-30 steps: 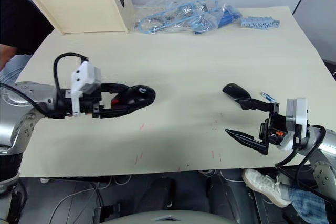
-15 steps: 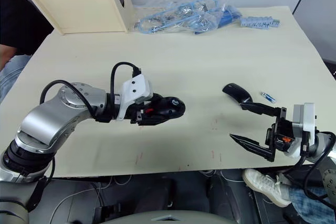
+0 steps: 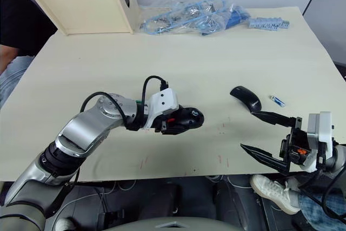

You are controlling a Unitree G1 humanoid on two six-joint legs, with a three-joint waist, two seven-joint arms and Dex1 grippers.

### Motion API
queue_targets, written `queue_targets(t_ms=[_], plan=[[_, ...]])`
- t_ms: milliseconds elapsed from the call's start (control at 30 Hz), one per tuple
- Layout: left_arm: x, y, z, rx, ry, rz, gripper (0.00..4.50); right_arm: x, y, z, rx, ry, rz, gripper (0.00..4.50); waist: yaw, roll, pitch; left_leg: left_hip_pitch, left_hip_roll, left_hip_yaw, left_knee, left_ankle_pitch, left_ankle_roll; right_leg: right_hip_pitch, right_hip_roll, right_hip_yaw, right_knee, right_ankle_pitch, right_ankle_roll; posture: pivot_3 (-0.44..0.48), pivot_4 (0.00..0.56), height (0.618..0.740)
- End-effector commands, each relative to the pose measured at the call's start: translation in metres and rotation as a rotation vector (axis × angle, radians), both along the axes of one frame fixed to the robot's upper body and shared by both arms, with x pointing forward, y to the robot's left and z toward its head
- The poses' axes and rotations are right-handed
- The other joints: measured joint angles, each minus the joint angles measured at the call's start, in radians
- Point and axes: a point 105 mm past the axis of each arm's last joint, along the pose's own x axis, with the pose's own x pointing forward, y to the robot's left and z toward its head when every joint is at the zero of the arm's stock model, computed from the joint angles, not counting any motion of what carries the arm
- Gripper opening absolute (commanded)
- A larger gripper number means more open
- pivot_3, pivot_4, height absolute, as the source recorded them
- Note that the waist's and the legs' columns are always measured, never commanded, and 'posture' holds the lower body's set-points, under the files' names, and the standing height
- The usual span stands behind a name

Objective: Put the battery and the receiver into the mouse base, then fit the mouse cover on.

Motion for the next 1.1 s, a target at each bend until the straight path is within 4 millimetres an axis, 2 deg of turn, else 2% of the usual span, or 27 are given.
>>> queue_targets(t_ms=[33, 367, 567, 767, 867, 1000, 1100], plan=[[0.001, -0.007, 0.003, -0.005, -0.040, -0.025, 2.96, -0.003, -0.003, 0.009, -0.032, -0.040, -0.004, 4.50, 0.000, 0.000, 0.000, 0.000, 0.000, 0.000, 0.000, 0.000, 0.000, 0.000, 0.000, 0.000, 0.000, 0.000, 0.000, 0.000, 0.150, 0.740], [0.012, -0.020, -0.019, 0.008, -0.032, -0.027, 2.96, -0.004, -0.013, 0.005, -0.055, -0.024, -0.026, 4.50, 0.001, 0.000, 0.000, 0.000, 0.000, 0.000, 0.000, 0.000, 0.000, 0.000, 0.000, 0.000, 0.000, 0.000, 0.000, 0.000, 0.150, 0.740], [0.009, -0.021, -0.032, 0.031, -0.001, -0.043, 2.96, -0.002, -0.025, 0.001, -0.054, -0.006, -0.104, 4.50, 0.001, 0.000, 0.000, 0.000, 0.000, 0.000, 0.000, 0.000, 0.000, 0.000, 0.000, 0.000, 0.000, 0.000, 0.000, 0.000, 0.150, 0.740], [0.009, -0.024, -0.035, 0.029, 0.009, -0.041, 2.96, 0.019, -0.056, -0.012, -0.090, 0.052, -0.391, 4.50, 0.004, 0.001, -0.001, 0.001, -0.001, 0.001, 0.000, 0.000, 0.000, 0.001, -0.001, 0.001, 0.000, 0.000, 0.000, 0.000, 0.150, 0.740], [0.009, -0.026, -0.035, 0.026, 0.009, -0.044, 2.96, 0.028, -0.062, -0.013, -0.086, 0.073, -0.469, 4.50, 0.005, 0.002, -0.001, 0.001, -0.001, 0.001, 0.000, 0.000, 0.000, 0.001, -0.001, 0.001, 0.000, 0.000, 0.000, 0.000, 0.150, 0.740], [0.009, -0.029, -0.035, 0.022, 0.004, -0.047, 2.96, 0.050, -0.078, -0.028, -0.198, 0.173, -0.625, 4.50, 0.005, 0.002, -0.002, 0.001, -0.001, 0.001, 0.000, 0.000, 0.000, 0.001, -0.001, 0.001, 0.000, 0.000, 0.001, 0.000, 0.150, 0.740], [0.010, -0.031, -0.033, 0.016, 0.000, -0.049, 2.96, 0.060, -0.082, -0.031, -0.216, 0.210, -0.662, 4.50, 0.004, 0.002, -0.002, 0.001, -0.001, 0.001, 0.000, 0.000, 0.000, 0.001, -0.001, 0.002, 0.000, 0.000, 0.001, 0.000, 0.150, 0.740]])
